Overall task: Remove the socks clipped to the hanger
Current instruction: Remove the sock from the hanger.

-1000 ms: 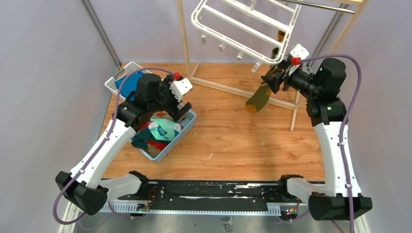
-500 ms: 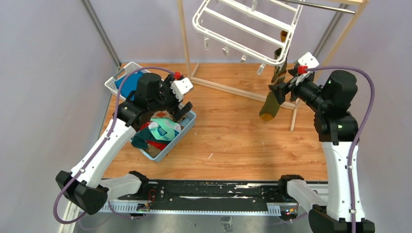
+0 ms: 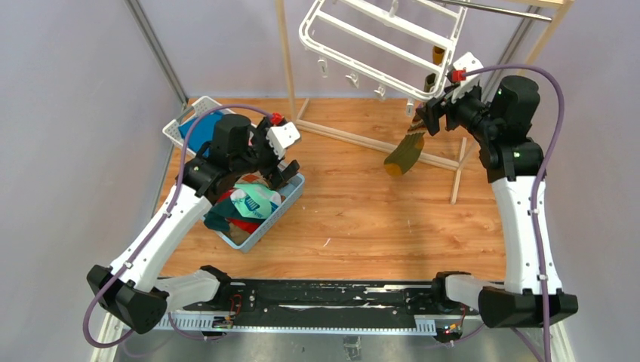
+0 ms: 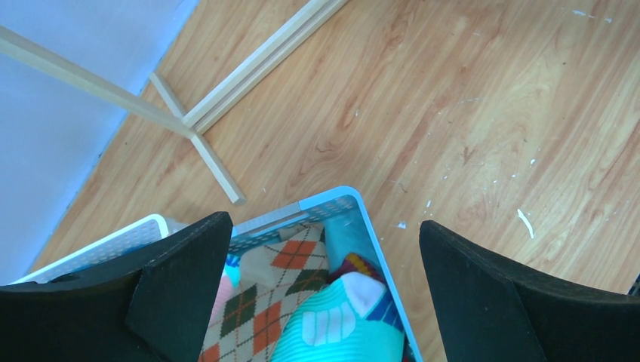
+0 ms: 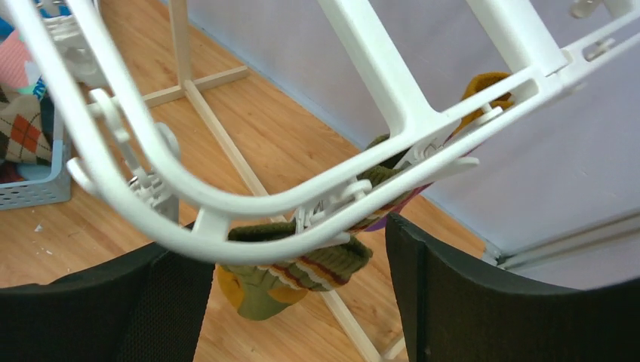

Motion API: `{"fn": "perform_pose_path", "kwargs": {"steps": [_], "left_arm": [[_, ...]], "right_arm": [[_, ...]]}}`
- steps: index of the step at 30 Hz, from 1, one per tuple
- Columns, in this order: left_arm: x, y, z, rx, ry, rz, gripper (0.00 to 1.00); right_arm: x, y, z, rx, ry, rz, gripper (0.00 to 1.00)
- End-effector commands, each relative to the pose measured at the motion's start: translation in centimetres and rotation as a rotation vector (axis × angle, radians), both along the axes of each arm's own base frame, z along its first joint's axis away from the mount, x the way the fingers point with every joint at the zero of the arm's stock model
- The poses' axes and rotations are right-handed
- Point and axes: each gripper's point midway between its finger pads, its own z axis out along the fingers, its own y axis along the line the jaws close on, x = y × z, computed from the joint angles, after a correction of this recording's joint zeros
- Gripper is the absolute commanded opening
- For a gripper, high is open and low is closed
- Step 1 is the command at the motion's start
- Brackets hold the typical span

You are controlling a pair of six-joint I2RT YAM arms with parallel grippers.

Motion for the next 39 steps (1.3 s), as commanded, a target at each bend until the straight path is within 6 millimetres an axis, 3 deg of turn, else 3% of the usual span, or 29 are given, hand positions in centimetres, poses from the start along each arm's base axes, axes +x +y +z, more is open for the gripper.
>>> {"fn": "perform_pose_path", "kwargs": {"steps": [1, 6, 15, 26, 30, 39], "left_arm": [[-0.3, -0.1, 1.0, -0.027, -0.039, -0.016, 1.00], [-0.3, -0.1, 1.2, -0.027, -0.050, -0.017, 1.00], [0.5, -1.1, 2.3, -0.101, -0.029, 0.001, 1.00], [0.6, -6.8, 5.7, -0.258, -0.054, -0.106, 1.00], [0.1, -9.4, 6.4, -0.337, -0.043, -0.176, 1.00], [1.3, -13.6, 8.9, -0.456, -0.069, -0.319, 1.00]], "right_arm": [[0.4, 1.2, 3.0, 0.040, -0.076, 0.082, 0.77], [0.6, 2.6, 2.6, 0.079, -0.078, 0.162, 0.64], [-1.8, 4.1, 2.9, 0.156, -0.086, 0.215, 0.36], [-4.4, 8.7, 1.0, 0.181, -0.042, 0.260, 0.37], [-4.3, 10.0, 0.5, 0.214, 0.003, 0.274, 0.42], [-4.4, 13.9, 1.0, 0.274, 0.069, 0.367, 0.50]]}}
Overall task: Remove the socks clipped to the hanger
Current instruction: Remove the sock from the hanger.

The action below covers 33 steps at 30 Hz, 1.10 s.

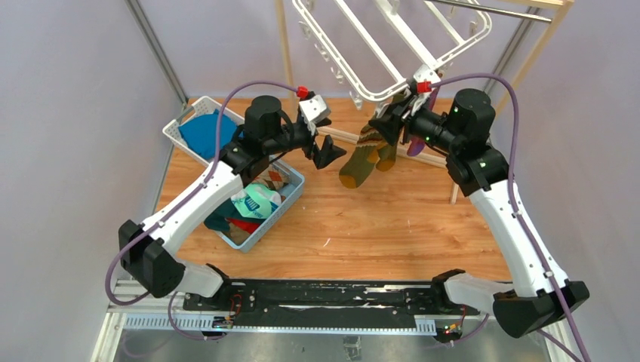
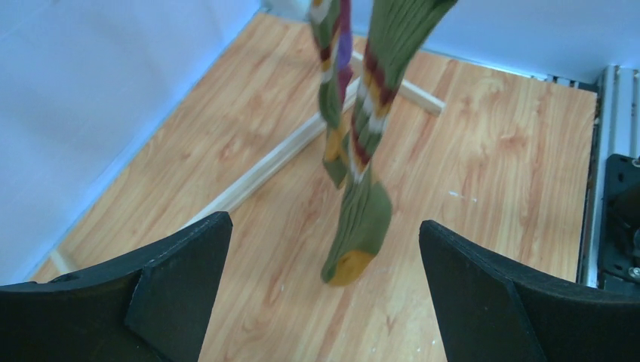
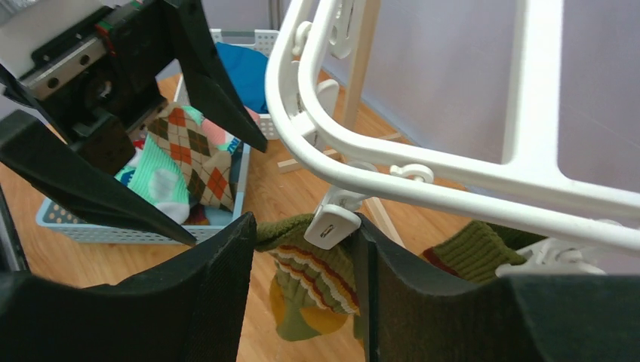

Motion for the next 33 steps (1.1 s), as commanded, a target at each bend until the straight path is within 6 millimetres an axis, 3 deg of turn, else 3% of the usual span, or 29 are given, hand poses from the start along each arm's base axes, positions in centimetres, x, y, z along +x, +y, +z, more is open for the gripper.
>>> {"fn": "perform_pose_path", "kwargs": {"steps": [1, 9, 12, 20, 25, 29, 33], "left_arm": [[-0.9, -2.4, 4.1, -0.103, -0.124, -0.141, 1.00], [1.5, -4.2, 4.5, -0.073, -0.199, -0.154, 0.99], [1.7, -5.2, 4.8, -0.084, -0.188, -0.194, 0.92], [1.2, -6.5, 4.4, -0.108, -0.130, -0.269, 0.53], [0.6, -7.5, 4.8, -0.141, -0.114, -0.300, 0.45], [0.4, -7.7, 5.7, -0.195, -0.081, -0.294, 0.19], [-0.1, -7.5, 6.1, -0.218, -0.051, -0.294, 0.01]], "right_arm": [[-0.5, 2.2, 1.8, 0.057, 0.009, 0.047, 0.50], [0.0, 3.3, 2.4, 0.085, 0.052, 0.054, 0.51], [0.1, 3.4, 2.4, 0.085, 0.053, 0.055, 0.51], [-0.3, 3.0, 2.2, 0.098, 0.070, 0.038, 0.51], [-0.5, 3.2, 2.0, 0.111, 0.089, 0.049, 0.51], [-0.6, 3.1, 1.7, 0.108, 0.091, 0.043, 0.52], [-0.9, 2.5, 1.4, 0.095, 0.078, 0.025, 0.58]]}}
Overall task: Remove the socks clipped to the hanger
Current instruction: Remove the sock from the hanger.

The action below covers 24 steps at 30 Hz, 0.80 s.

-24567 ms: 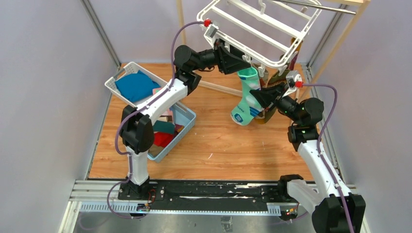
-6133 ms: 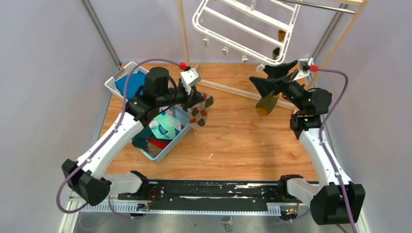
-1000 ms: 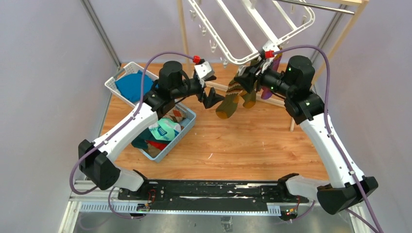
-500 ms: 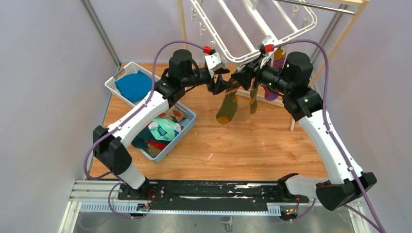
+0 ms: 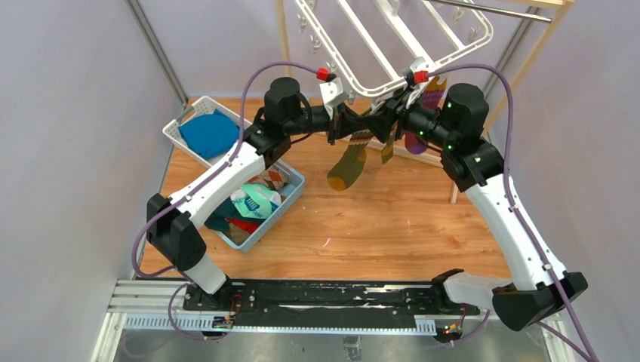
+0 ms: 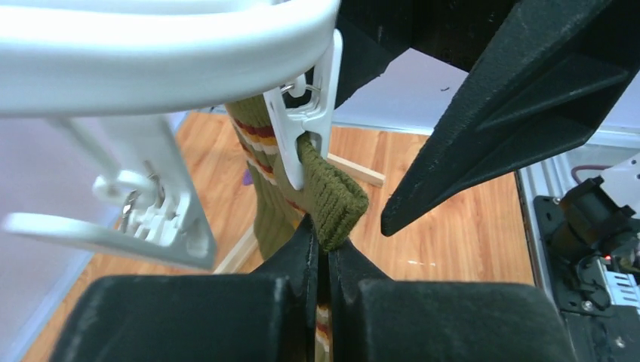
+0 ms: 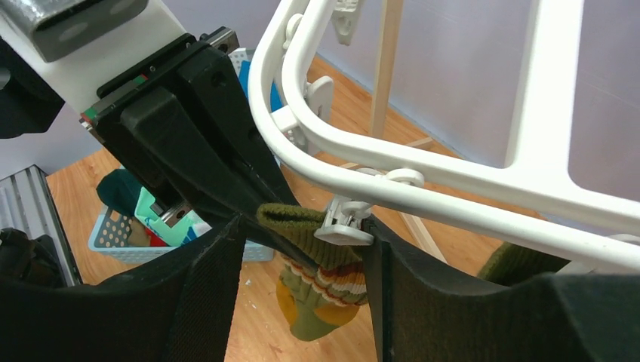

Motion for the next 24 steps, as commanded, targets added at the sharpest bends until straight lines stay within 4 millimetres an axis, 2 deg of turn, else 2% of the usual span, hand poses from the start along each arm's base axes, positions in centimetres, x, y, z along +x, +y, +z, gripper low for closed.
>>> {"fn": "perform_pose_path", "kwargs": {"steps": [1, 6, 9, 10, 13, 17, 24], "left_arm": [[-0.9, -0.1, 2.1, -0.066, -0.002, -0.016, 0.00], [-1.6, 0.8, 2.8, -0.091, 0.019, 0.007, 0.00], [-1.7, 1.3, 3.1, -0.110, 0.041, 0.012, 0.00], [-1.7, 1.4, 3.2, -0.119, 0.051, 0.010, 0.00], [-1.9, 1.7, 3.5, -0.139, 0.069, 0.002, 0.00], [-2.2, 1.6, 3.7, -0.152, 0.092, -0.013, 0.00], [-2.9, 1.6, 2.5, -0.151, 0.143, -0.039, 0.00]], "right_arm": [[-1.1, -0.5, 0.5, 0.005, -0.026, -0.010, 0.60], [-2.2, -2.1, 0.2, 0.008, -0.040, 0.001, 0.74], [-3.5, -3.1, -0.3, 0.015, -0.051, 0.043, 0.89], [-3.9, -3.4, -0.4, 0.001, -0.074, 0.061, 0.91], [-5.0, -3.9, -0.7, 0.001, -0.097, 0.106, 0.90], [-5.2, -2.9, 0.3, 0.073, -0.099, 0.181, 0.86], [-2.7, -1.6, 2.8, 0.217, -0.152, 0.237, 0.81]]}}
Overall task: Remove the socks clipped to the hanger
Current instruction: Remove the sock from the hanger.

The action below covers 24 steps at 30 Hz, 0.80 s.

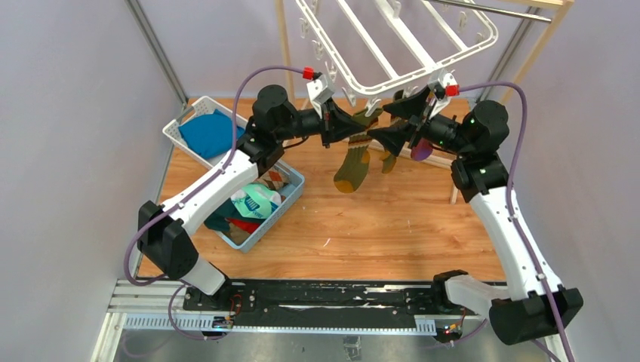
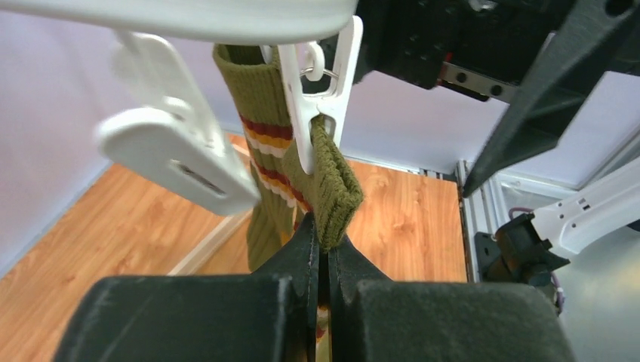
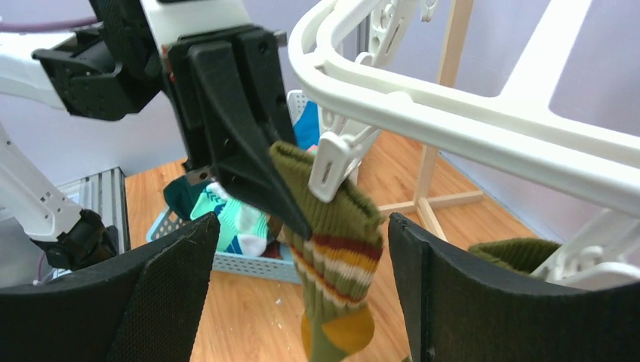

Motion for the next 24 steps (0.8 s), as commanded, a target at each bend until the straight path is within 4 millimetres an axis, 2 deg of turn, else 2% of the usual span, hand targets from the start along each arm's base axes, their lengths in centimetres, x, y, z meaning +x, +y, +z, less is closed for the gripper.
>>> {"fn": "perform_pose_path", "kwargs": {"steps": [1, 9, 15, 20, 24], "left_arm": [[-1.2, 0.4, 0.5, -0.030, 0.006, -0.034, 0.00], [-1.3, -0.1, -0.3, -0.038, 0.049, -0.058, 0.00], [-1.1, -0.2, -0.2, -0.041, 0.045, -0.049, 0.00], [0.2, -0.1, -0.4, -0.050, 0.069, 0.018, 0.00], [-0.3, -0.8, -0.8, -0.045, 0.094, -0.013, 0.00]], "right_arm": [[0.7, 0.6, 2.6, 0.119, -0.086, 0.065, 0.81], [1.5, 0.8, 2.9, 0.236, -0.164, 0.098, 0.78], [2.1, 0.8, 2.4, 0.265, -0.113, 0.091, 0.72], [2.0, 0.7, 2.2, 0.337, -0.058, 0.033, 0.64], [2.2, 0.9, 1.7, 0.367, -0.004, 0.026, 0.62]]}}
